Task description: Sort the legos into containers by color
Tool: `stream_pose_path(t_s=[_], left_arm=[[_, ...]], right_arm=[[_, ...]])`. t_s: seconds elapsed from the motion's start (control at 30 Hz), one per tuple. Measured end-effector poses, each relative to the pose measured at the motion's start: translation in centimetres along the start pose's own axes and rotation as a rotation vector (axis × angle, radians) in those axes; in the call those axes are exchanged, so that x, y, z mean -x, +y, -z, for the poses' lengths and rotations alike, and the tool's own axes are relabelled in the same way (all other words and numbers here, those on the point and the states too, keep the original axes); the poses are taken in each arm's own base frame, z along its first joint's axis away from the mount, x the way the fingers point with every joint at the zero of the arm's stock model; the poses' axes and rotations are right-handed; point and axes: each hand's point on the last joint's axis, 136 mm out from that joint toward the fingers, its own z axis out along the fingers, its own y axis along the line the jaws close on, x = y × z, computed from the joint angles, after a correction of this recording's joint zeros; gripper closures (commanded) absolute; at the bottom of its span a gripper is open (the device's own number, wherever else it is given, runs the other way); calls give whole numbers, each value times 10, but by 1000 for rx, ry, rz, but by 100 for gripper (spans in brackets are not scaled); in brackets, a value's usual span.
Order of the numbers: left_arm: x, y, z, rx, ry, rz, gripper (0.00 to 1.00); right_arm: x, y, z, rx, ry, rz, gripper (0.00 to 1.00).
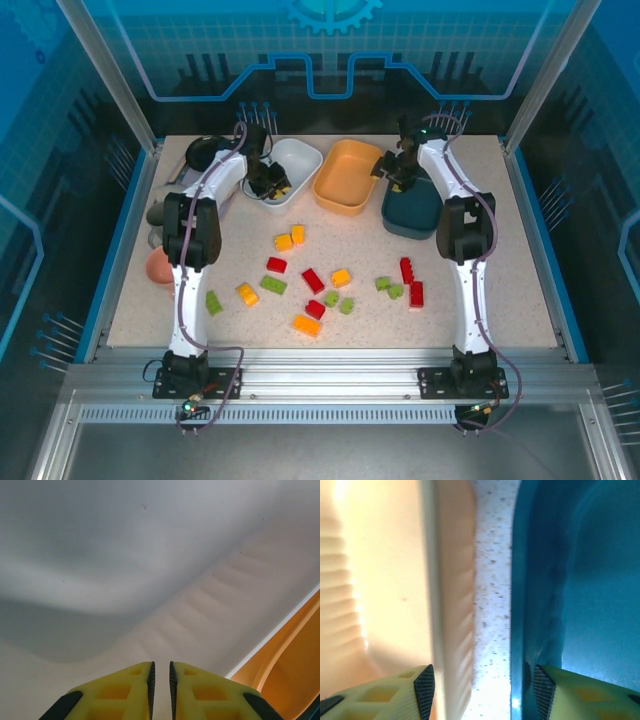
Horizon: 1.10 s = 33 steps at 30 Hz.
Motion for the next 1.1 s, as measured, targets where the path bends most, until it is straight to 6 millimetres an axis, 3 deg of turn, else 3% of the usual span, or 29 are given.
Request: stream_pose_path(t_s=[0.3, 0.53, 0.8, 0.93, 1.1], left_arm=[[-7, -12, -8, -42, 41, -4, 84], [-16, -41, -12, -108, 65, -31, 84], [-33, -60, -20, -156, 111, -37, 85], [-36, -58, -25, -162, 113, -43, 85], [-58, -33, -27, -128, 148, -2, 86]], right_arm=[[-14, 15, -3, 0, 10, 35, 36], [-15, 12, -4, -23, 26, 29, 44], [-27, -2, -25, -94, 74, 39, 67], [-35, -3, -27, -126, 83, 78, 78], [-52, -3, -24, -171, 91, 147, 82]])
